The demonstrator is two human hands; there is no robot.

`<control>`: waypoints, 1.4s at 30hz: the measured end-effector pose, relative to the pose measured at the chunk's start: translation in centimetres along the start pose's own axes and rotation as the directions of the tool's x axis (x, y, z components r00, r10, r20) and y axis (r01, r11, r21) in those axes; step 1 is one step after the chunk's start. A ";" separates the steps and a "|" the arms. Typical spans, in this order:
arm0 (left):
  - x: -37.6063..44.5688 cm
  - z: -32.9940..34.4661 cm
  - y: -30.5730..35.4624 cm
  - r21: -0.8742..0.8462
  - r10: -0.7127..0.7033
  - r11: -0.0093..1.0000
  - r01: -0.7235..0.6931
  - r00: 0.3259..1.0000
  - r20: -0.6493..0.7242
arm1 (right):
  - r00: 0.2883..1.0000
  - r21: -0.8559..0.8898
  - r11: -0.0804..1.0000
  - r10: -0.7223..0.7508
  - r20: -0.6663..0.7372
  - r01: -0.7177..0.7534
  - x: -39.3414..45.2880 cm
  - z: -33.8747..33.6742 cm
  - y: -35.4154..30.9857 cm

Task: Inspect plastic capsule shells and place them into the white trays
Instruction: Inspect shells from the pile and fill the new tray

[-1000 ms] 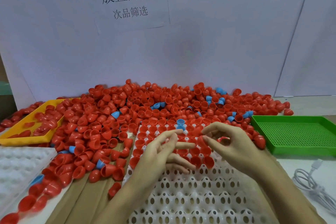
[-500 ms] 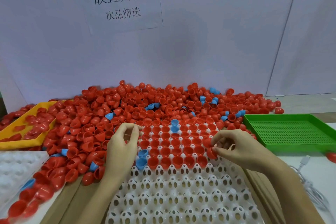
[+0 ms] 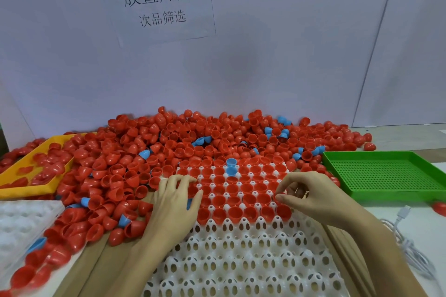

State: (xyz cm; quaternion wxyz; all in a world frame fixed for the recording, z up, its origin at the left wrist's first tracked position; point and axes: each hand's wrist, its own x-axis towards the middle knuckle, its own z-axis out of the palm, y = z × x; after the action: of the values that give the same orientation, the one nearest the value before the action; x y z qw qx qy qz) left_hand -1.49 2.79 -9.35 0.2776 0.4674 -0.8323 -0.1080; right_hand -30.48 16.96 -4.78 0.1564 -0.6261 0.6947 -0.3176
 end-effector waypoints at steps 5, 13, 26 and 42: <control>0.0 0.1 -0.2 0.049 0.024 0.998 -0.024 1.000 0.008 | 1.000 -0.118 0.993 -0.009 -0.024 0.006 0.5 1.3 0.0; -0.2 -0.3 0.3 0.047 0.064 0.997 -0.061 0.996 -0.056 | 0.993 -0.114 0.992 -0.065 -0.100 0.054 0.6 1.9 -0.4; 3.7 -3.4 -3.0 -0.165 -0.112 0.983 0.079 0.973 -0.200 | 0.986 0.032 0.995 -0.084 -0.143 0.090 0.6 2.6 -1.8; 15.9 -1.8 -1.6 0.393 0.052 0.876 -0.279 0.865 0.499 | 0.975 0.024 0.992 -0.120 -0.186 0.127 1.1 2.9 -1.0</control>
State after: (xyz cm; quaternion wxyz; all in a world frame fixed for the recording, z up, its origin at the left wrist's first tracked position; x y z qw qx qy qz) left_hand -5.84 -11.30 -2.84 -0.0423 0.4029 -0.9143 0.0026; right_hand -28.07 15.16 -6.14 0.0827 -0.6333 0.6601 -0.3955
